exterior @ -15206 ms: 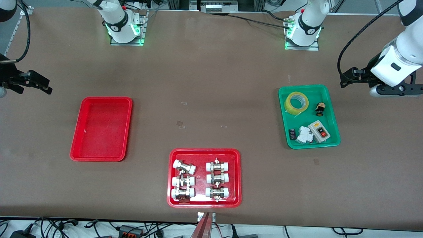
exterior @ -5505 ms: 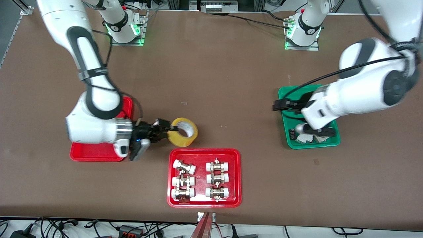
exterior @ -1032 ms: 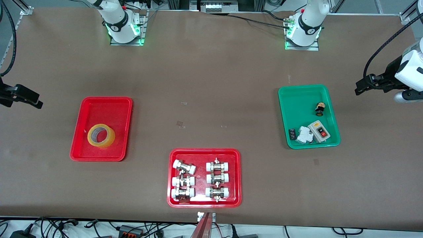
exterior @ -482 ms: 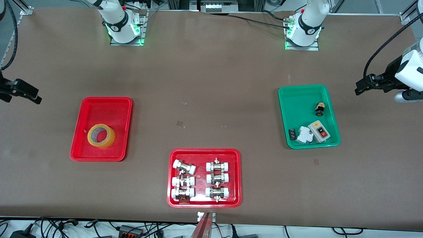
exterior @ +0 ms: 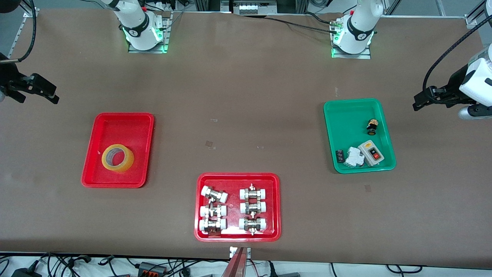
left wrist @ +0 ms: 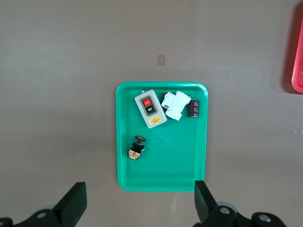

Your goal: Left arm passes tape to right arm into tray

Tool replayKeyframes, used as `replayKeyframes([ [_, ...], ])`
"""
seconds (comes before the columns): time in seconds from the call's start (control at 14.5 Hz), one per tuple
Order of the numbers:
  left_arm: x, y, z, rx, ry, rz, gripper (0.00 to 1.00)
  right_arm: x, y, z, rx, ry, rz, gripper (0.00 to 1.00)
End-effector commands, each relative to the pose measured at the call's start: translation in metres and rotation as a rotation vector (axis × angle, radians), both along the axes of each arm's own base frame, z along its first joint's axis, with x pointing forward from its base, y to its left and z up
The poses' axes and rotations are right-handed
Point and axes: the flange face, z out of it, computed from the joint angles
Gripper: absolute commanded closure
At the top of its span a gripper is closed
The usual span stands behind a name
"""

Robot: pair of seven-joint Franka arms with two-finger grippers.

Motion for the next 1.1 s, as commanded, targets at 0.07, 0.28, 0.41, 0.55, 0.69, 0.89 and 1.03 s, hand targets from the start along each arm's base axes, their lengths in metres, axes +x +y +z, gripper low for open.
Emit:
replayKeyframes([
  [0.07,-0.0011,-0.0007,0.0067,0.01,-0.011,-0.014,0.0,-0.0113,0.0032,-0.0045,-0.002,0.044,0.02,0.0],
  [0.28,-0.0011,-0.0014,0.0067,0.012,-0.011,-0.016,0.0,-0.0112,0.0037,-0.0005,-0.006,0.04,0.036,0.0],
  [0.41,-0.0011,-0.0014,0.0067,0.012,-0.011,-0.016,0.0,-0.012,0.0041,-0.0012,-0.002,0.047,0.034,0.0],
  [0.55,-0.0007,-0.0014,0.0058,0.012,-0.01,-0.016,0.0,-0.0127,0.0024,-0.0018,-0.002,0.053,0.031,0.0],
  [0.69,-0.0007,-0.0014,0.0058,0.012,-0.01,-0.016,0.0,-0.0124,0.0039,-0.0009,-0.004,0.05,0.034,0.0],
  [0.89,-0.0007,-0.0014,0.0058,0.012,-0.01,-0.016,0.0,-0.0132,0.0028,0.0015,-0.007,0.05,0.035,0.0],
  [1.03,-0.0007,-0.0014,0.0058,0.012,-0.01,-0.016,0.0,-0.0136,0.0028,0.0013,-0.007,0.053,0.035,0.0],
])
